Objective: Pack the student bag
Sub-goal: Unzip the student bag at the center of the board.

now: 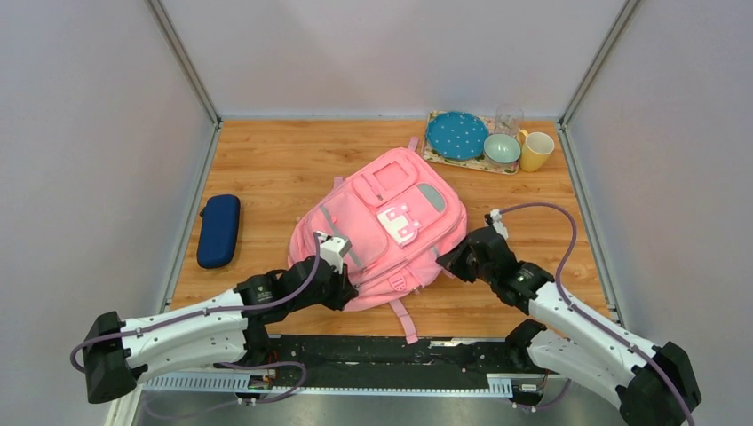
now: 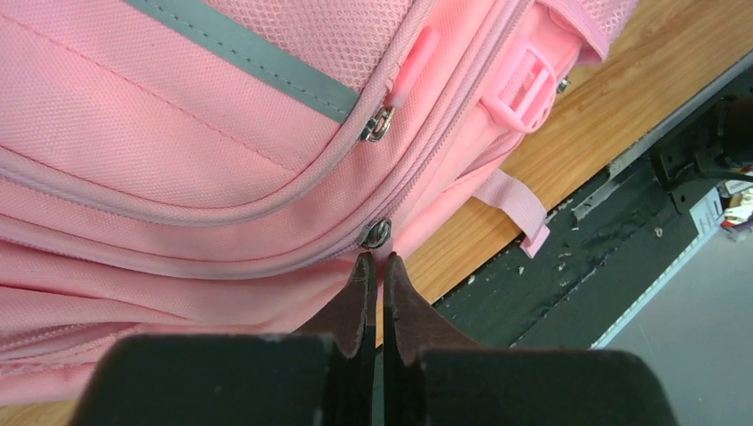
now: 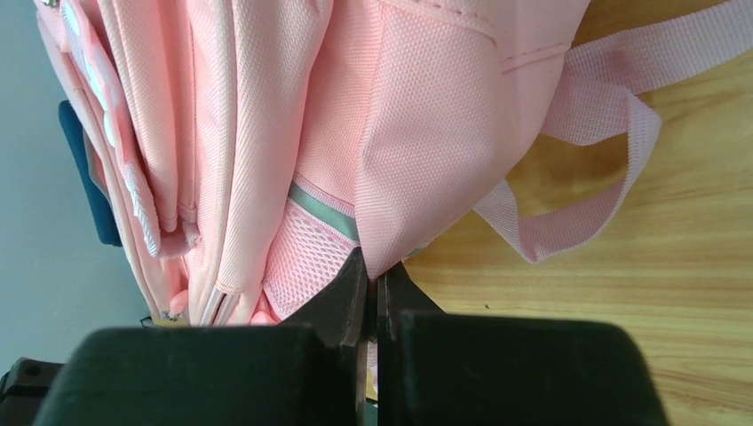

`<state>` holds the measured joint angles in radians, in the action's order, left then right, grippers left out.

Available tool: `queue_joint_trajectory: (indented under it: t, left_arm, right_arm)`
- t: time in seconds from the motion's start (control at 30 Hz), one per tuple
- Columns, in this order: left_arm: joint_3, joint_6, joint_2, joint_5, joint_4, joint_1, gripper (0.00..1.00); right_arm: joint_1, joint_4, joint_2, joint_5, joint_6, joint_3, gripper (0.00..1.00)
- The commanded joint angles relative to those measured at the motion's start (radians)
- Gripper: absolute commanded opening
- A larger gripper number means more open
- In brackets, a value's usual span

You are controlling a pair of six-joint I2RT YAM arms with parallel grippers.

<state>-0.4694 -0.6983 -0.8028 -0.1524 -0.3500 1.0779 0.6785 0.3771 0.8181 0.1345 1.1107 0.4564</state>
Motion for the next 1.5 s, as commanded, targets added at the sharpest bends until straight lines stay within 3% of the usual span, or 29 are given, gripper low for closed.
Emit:
queue_joint_trajectory:
  t: [0.0, 0.03, 0.13, 0.17, 0.27, 0.3, 0.4, 0.47, 0.57, 0.7, 0.9, 1.33, 1.47]
  left_arm:
    - [0.035, 0.054, 0.014, 0.031, -0.113, -0.013, 0.0]
    - [0.035, 0.053, 0.011, 0.06, -0.081, -0.013, 0.0]
    - [0.025, 0.043, -0.01, 0.108, -0.025, -0.012, 0.0]
    - [0.014, 0.04, -0.015, 0.114, -0.012, -0.012, 0.0]
    - [-0.009, 0.043, -0.032, 0.131, 0.014, -0.012, 0.0]
    - [-0.014, 0.046, -0.039, 0.137, 0.019, -0.012, 0.0]
    - [-0.032, 0.056, -0.055, 0.166, 0.039, -0.013, 0.0]
    - [-0.037, 0.06, -0.065, 0.189, 0.054, -0.012, 0.0]
    - [-0.04, 0.063, -0.084, 0.215, 0.083, -0.012, 0.0]
    - [-0.044, 0.06, -0.107, 0.238, 0.112, -0.012, 0.0]
    - [-0.06, 0.056, -0.105, 0.254, 0.138, -0.004, 0.0]
    - [-0.093, 0.048, -0.162, 0.277, 0.198, 0.051, 0.0]
    - [-0.117, 0.056, -0.182, 0.277, 0.203, 0.066, 0.0]
  right_arm:
    - [-0.095, 0.009, 0.067, 0.01, -0.17, 0.145, 0.0]
    - [-0.094, 0.032, 0.088, 0.002, -0.19, 0.162, 0.0]
    - [-0.092, 0.122, 0.063, -0.033, -0.193, 0.198, 0.22]
    - [-0.092, 0.146, 0.044, -0.033, -0.187, 0.197, 0.36]
    - [-0.094, 0.238, -0.092, -0.015, -0.143, 0.165, 0.53]
    - [-0.092, 0.256, -0.129, -0.015, -0.129, 0.153, 0.55]
    - [-0.092, 0.232, -0.261, -0.117, -0.117, 0.093, 0.54]
    - [-0.085, 0.189, -0.287, -0.223, -0.086, 0.058, 0.47]
    - [-0.013, 0.12, -0.272, -0.21, -0.005, 0.038, 0.46]
    - [0.2, 0.005, -0.157, -0.064, 0.073, 0.051, 0.5]
    - [0.363, -0.237, 0.096, 0.002, 0.199, 0.064, 0.52]
    - [0.372, -0.3, 0.262, 0.062, 0.236, 0.107, 0.55]
    - [0.374, -0.305, 0.3, 0.066, 0.25, 0.111, 0.51]
